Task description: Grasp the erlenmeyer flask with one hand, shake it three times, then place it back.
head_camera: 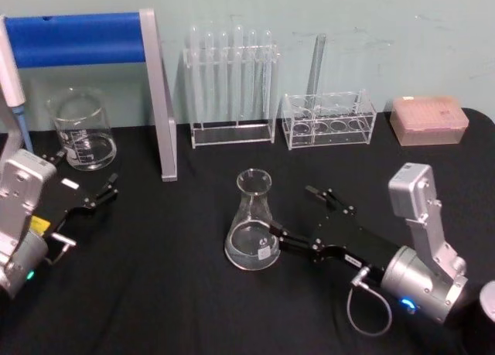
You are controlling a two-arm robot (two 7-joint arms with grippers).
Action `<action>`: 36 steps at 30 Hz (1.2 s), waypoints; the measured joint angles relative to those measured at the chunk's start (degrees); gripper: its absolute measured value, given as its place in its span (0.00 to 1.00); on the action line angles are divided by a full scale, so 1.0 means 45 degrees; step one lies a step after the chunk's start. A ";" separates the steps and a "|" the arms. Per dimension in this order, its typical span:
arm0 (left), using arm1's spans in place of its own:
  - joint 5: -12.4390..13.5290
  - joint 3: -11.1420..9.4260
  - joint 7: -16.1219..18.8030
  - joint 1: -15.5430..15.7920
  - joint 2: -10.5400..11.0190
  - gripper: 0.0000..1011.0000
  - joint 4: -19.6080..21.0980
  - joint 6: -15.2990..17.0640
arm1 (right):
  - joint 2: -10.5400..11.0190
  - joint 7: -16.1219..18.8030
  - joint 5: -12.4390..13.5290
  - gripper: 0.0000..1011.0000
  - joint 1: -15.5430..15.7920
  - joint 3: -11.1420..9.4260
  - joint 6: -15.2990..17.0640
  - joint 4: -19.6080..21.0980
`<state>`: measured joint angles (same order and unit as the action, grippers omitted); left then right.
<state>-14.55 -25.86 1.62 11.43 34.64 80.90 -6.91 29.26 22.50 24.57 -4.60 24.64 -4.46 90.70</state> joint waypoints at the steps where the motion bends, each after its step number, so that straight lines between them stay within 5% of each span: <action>1: 0.0000 0.0000 0.0000 0.0000 0.0000 0.99 0.0000 0.0000 | -0.0094 0.0066 -0.0116 0.99 -0.0113 0.0045 0.0000 -0.0104; 36: 0.0000 0.0000 0.0000 0.0001 0.0000 0.99 0.0000 0.0000 | -0.1991 0.1378 -0.1265 0.99 -0.2378 0.0453 0.0010 -0.2480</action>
<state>-14.55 -25.86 1.62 11.43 34.65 80.90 -6.91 20.30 28.70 18.87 -15.30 26.68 -4.41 79.54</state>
